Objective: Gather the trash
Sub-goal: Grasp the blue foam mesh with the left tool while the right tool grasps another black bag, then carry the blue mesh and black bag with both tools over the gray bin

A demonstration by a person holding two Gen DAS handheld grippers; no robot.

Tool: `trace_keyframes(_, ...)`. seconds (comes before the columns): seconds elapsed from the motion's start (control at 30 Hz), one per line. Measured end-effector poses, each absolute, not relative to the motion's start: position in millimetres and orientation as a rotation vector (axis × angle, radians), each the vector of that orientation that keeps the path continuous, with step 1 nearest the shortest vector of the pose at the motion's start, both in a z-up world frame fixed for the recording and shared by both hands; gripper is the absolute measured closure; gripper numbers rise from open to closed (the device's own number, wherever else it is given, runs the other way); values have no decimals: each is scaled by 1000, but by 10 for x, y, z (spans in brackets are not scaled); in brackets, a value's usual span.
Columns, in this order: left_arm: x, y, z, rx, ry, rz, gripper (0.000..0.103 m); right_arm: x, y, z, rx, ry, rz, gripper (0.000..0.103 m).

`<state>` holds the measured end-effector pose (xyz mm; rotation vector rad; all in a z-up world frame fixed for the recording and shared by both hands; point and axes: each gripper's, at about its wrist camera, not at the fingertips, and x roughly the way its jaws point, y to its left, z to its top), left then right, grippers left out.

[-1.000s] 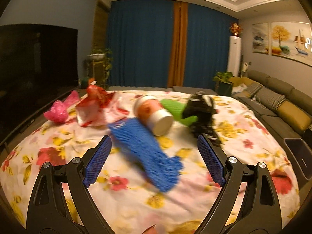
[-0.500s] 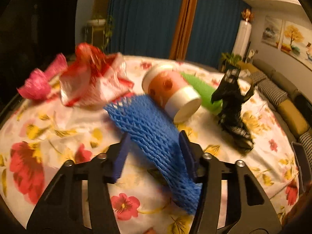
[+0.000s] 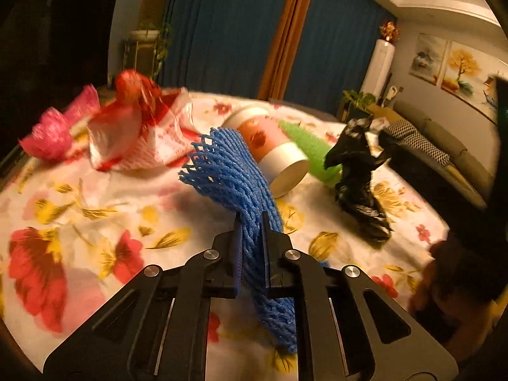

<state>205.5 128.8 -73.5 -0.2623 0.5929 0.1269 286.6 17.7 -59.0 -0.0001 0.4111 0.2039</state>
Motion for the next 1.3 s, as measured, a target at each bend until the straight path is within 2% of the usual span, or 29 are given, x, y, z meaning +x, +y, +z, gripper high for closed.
trace_keyframes(0.1, 1892, 1292, -654, -255, 556, 138, 94, 2964, 213, -670, -6, 466, 223, 66)
trace_keyframes(0.13, 1847, 1306, -631, -260, 546, 140, 94, 2987, 218, -697, -5, 487, 234, 81)
trace_keyframes(0.17, 1808, 1317, -615, -265, 542, 140, 94, 3001, 209, -713, 0, 501, 244, 89)
trace_keyframes(0.27, 1723, 1312, -562, -269, 531, 141, 94, 2926, 144, -677, 15, 488, 253, 97)
trace_keyframes(0.63, 1472, 1031, -425, -242, 505, 90, 94, 2161, -351, -307, 55, 351, 254, 100)
trace_keyframes(1.3, 1224, 533, -256, -160, 480, 42, 94, 1316, -773, -141, 26, 315, 259, 101)
